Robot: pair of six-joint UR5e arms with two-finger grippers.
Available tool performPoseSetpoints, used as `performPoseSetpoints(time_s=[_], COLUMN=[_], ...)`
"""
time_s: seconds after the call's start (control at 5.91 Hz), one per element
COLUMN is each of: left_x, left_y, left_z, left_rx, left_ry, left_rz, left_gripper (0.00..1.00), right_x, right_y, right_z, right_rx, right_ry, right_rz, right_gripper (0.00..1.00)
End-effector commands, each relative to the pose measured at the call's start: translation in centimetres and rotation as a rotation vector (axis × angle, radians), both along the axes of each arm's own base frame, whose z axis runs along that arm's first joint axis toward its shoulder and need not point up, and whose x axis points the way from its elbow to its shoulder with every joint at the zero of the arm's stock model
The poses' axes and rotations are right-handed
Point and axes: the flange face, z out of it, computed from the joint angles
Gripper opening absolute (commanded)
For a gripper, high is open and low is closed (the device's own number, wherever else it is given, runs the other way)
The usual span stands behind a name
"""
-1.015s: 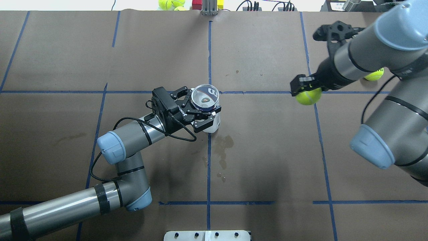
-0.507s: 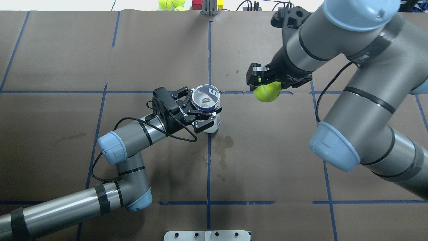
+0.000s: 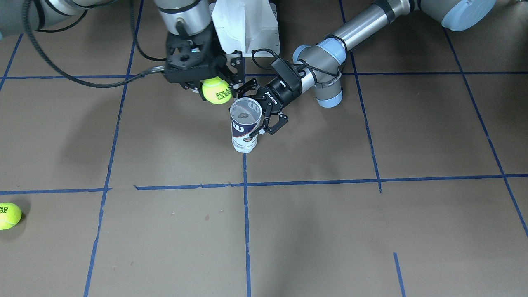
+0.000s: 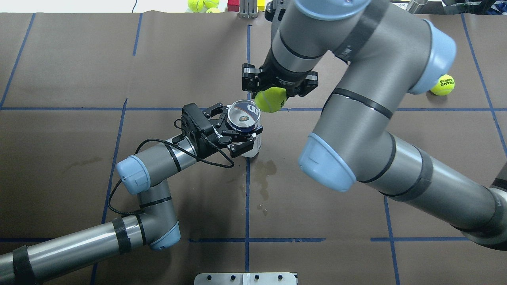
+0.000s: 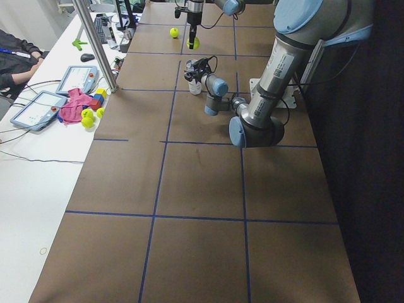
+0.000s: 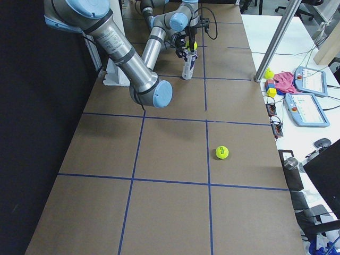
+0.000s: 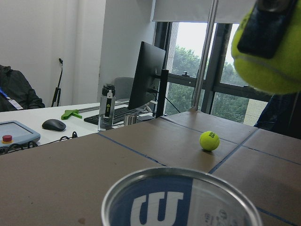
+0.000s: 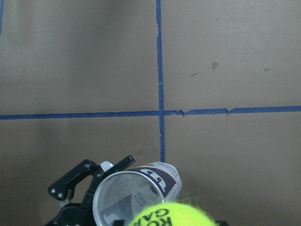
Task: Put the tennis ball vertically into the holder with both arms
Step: 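Carry the ball with the right gripper above the can's opening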
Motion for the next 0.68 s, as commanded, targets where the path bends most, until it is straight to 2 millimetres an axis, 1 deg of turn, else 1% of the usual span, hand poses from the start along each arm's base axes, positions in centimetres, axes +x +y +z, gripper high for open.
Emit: performPoseSetpoints(time_s=[0.0,0.17,0.34,0.51], left_x=[0.1,0.1,0.0,0.1], left_y=[0.0,0.0,0.0,0.0], left_z=[0.1,0.1,0.1,0.1], left_rx=[0.000,0.000,0.000,0.000], left_ry=[-0.002,-0.002,-0.002,-0.002], left_rz=[0.001,0.001,-0.001,0.001], left_gripper=[0.92,0.92,0.92,0.92], right_x=[-3.7,-5.1,-5.6,-5.6], right_y=[-2.3,-1.6,-1.3,-1.3], right_z=[-3.5,-3.3,-2.8,-2.4], right_rx=[-0.033,-0.017,-0.011,-0.015], right_ry=[0.024,0.044,0.056,0.061], right_rz=[0.020,0.027,0.029,0.029], right_gripper=[0.27,0.28,0.30,0.32])
